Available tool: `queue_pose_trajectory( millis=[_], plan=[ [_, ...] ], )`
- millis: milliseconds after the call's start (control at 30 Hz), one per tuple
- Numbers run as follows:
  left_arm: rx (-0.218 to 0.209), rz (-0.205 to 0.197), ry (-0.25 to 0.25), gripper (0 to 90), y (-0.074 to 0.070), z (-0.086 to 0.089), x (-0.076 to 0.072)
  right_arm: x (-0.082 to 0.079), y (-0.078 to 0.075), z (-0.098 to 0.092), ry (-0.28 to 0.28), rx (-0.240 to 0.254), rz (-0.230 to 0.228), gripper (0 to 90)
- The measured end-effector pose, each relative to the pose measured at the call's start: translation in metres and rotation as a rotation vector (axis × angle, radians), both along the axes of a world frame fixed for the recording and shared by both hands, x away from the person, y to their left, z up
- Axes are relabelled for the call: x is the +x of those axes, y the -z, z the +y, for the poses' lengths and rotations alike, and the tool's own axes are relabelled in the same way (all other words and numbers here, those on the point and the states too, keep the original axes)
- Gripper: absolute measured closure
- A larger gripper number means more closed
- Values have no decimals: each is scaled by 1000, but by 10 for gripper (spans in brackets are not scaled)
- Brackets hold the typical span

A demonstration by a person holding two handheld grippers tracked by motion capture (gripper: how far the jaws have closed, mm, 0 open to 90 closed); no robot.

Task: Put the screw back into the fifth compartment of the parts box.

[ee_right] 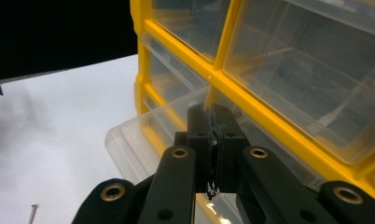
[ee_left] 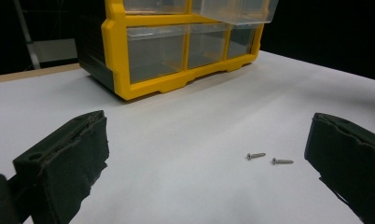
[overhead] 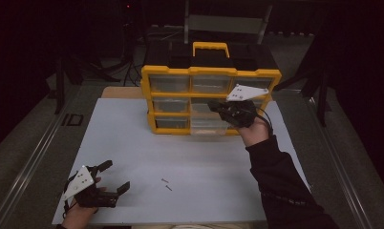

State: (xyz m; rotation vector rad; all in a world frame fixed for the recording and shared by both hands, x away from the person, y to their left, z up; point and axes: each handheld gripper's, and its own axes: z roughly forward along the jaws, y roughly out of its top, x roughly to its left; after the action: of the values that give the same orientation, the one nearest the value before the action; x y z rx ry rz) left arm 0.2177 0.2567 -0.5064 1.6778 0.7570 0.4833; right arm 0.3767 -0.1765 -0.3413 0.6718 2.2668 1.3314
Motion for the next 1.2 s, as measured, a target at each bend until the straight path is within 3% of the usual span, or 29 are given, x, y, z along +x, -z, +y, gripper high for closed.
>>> queue_pose_trajectory(
  millis=[467, 633, 833, 1200],
  plan=[
    [1, 0, 2, 6, 0, 0, 0, 19, 20, 5, 19, -39, 83, 874],
    [0, 2, 4, 6, 0, 0, 0, 20, 23, 4, 22, -23, 105, 777],
    [0, 5, 4, 6, 0, 0, 0, 16, 15, 0, 22, 5, 92, 732],
    [2, 13, 11, 6, 1, -1, 0, -3, 1, 5, -10, 35, 49, 526]
  ],
)
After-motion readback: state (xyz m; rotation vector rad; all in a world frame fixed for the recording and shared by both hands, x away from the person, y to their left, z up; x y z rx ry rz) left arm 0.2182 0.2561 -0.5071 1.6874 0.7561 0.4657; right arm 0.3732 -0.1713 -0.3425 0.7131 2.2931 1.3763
